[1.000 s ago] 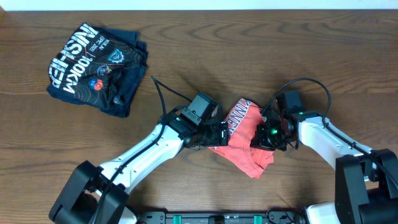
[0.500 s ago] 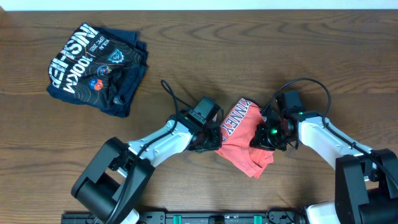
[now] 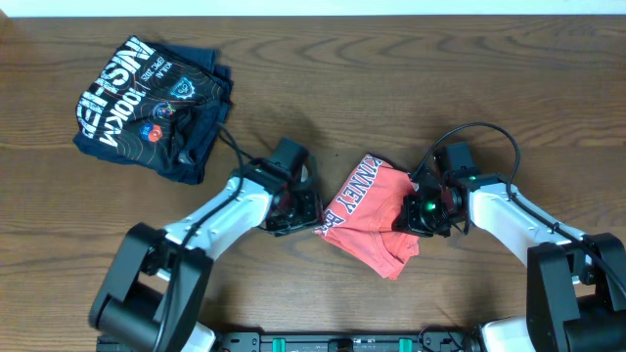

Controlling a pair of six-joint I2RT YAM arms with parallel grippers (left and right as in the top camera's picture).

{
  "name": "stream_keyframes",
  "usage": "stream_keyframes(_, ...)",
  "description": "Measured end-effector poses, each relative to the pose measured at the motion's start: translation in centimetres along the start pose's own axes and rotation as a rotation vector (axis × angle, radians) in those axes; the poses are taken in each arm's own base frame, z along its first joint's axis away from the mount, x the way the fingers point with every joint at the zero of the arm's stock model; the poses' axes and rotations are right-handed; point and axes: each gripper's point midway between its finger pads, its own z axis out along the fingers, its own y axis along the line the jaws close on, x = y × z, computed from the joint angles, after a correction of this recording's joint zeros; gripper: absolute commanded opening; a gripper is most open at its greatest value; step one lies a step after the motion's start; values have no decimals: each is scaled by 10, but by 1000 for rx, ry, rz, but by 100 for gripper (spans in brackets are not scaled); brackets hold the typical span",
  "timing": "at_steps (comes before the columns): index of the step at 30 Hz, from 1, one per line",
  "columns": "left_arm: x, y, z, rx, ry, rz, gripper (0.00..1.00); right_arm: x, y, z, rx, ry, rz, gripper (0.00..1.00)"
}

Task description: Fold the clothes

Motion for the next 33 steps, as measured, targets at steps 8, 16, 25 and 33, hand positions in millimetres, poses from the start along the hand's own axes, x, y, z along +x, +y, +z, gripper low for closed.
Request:
stream_keyframes(8,-15,-29,-32,94,-143,196,57,-26,11,-38,-88,-161,-75,1)
stream_keyframes(16,-51,-74,-52,225,-344,457,37,-72,35,-108,-179,-471,-108,1)
stream_keyframes(25,-39,-73,4,301,-181,545,38,-73,-30,-59,37,-365,127,1)
stream_keyframes(33,-30,-70,17,332,-115,543,31,-65,-56,-32,101,-278,189,2)
